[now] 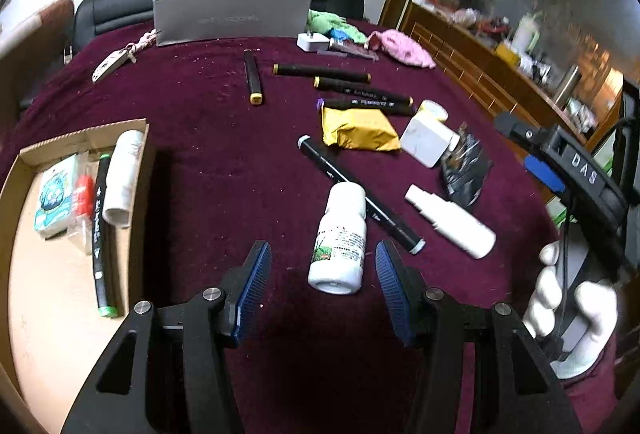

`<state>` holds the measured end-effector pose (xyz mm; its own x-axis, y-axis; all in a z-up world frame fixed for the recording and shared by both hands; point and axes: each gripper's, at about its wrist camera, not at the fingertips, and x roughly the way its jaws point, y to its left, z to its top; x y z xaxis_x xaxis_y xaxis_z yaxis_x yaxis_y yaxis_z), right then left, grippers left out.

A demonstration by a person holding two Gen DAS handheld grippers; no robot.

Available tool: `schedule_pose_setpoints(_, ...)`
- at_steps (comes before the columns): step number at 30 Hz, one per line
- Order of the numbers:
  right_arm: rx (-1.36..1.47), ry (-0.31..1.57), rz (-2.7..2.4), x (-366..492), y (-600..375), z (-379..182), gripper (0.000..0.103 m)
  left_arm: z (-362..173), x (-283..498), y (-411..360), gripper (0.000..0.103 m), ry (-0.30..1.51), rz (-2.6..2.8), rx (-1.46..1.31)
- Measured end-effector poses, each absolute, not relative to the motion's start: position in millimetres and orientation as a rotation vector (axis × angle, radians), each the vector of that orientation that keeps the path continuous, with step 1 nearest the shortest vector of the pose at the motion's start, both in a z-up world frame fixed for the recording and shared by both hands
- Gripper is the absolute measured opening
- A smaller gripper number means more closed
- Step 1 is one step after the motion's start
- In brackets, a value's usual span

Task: Organize objects
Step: 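Grasp the white pill bottle with the left gripper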

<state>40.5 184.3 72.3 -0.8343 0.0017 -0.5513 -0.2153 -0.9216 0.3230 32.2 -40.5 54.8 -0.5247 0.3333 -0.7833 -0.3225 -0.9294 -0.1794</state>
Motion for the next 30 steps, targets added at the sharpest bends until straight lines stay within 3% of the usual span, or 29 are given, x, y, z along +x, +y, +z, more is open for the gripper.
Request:
schedule_pose_setpoints(8, -0.862, 0.719, 2.821, 41, 209, 56, 0.100, 35, 15, -16, 0.048, 0.131, 2.491, -1.292)
schedule_pose_setpoints(17, -0.873, 0.699, 2.859, 42, 203, 56, 0.100, 14, 10, 10, 0.045, 0.259, 2.497, -1.271)
schedule_pose_setpoints(18, -0.876, 0.701, 2.858, 41, 203, 55, 0.100, 14, 11, 10, 0.043, 0.257, 2.497, -1.261)
schedule_pose_setpoints(19, -0.882, 0.702, 2.856, 41, 203, 54, 0.100, 15, 11, 9, 0.030, 0.253, 2.499, -1.255)
schedule_pose_setpoints(20, -0.889, 0.702, 2.853, 40, 204, 53, 0.100, 15, 11, 8, 0.028, 0.255, 2.502, -1.254)
schedule_pose_setpoints(30, -0.952, 0.644, 2.813, 33, 200, 45, 0.100, 40, 36, -27, 0.029, 0.063, 2.531, -1.217)
